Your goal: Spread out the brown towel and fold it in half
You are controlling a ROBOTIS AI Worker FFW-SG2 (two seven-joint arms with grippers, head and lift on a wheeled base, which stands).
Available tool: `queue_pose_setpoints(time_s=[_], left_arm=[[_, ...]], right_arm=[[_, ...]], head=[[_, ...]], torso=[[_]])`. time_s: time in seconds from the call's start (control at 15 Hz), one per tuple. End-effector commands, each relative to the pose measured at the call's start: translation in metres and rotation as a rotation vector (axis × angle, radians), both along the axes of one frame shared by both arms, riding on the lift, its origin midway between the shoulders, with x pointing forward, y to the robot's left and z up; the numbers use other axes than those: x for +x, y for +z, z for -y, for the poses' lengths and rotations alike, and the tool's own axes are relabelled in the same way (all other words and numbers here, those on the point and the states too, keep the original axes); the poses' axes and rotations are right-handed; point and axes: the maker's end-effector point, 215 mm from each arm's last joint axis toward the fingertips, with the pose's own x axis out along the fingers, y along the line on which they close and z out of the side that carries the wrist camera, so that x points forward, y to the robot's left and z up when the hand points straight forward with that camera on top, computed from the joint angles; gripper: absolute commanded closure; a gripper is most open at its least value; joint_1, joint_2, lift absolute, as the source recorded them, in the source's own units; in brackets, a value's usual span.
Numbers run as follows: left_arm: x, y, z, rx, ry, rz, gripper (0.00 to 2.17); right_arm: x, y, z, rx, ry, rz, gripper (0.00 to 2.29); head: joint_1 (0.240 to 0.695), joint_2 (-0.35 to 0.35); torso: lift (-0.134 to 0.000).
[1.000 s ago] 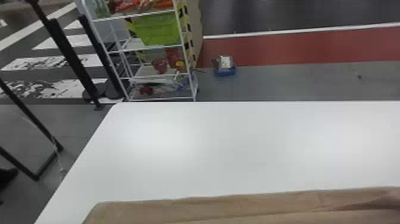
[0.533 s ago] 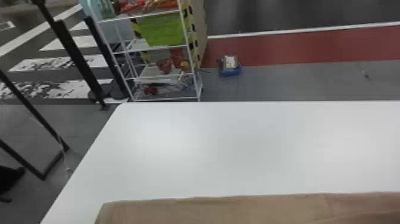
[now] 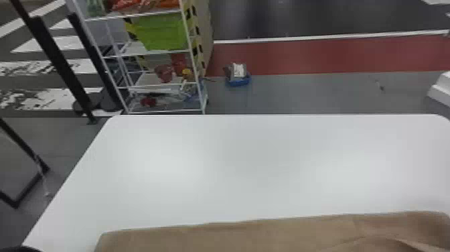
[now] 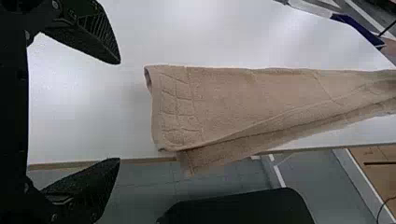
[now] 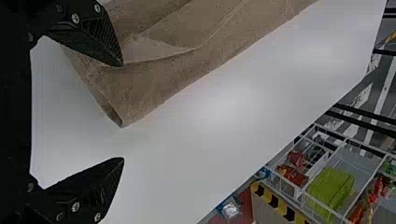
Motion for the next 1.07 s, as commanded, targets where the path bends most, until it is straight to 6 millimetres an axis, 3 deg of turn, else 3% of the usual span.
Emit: queue_pose_setpoints(time_s=[0.0,0.13,0.27,0.33,0.4,0.53,0.73,0.87,1.0], left_arm=[[0.003,0.003,-0.001,-0.002,0.002,0.012,0.08],[0.009,0.008,0.0,-0.004,0.005,0.038,0.08],[0.015,0.013,0.002,-0.011,0.004,0.062,0.08],[0.016,0.014,0.003,-0.015,0.005,0.068,0.08],[0.016,0.014,0.004,-0.016,0.002,0.067,0.08],[0.015,0.012,0.004,-0.017,0.006,0.065,0.08],[0.014,0.013,0.002,-0.016,0.014,0.066,0.08],[0.015,0.014,0.005,-0.02,0.01,0.075,0.08],[0.017,0.014,0.012,-0.035,-0.004,0.09,0.08]], right_arm=[[-0.023,-0.019,-0.002,-0.046,0.053,-0.028,0.18],[-0.027,-0.023,0.007,-0.035,0.031,-0.039,0.18],[-0.013,-0.011,0.028,0.166,-0.174,-0.118,0.19],[-0.012,-0.014,0.025,0.209,-0.215,-0.163,0.25],[-0.011,-0.012,0.01,0.196,-0.183,-0.162,0.35],[-0.008,-0.015,-0.009,0.122,-0.134,-0.168,0.5],[0.001,0.012,-0.025,0.058,-0.076,-0.104,0.5],[0.001,0.019,-0.024,0.08,-0.105,-0.114,0.5],[-0.004,0.003,-0.015,0.154,-0.191,-0.196,0.5]], head=[[0.695,0.166],[0.695,0.176],[0.695,0.169],[0.695,0.157],[0.695,0.118],[0.695,0.116],[0.695,0.162],[0.695,0.195],[0.695,0.202]], torso=[[-0.124],[-0.124],[-0.124],[-0.124],[-0.124],[-0.124],[-0.124],[-0.124],[-0.124]])
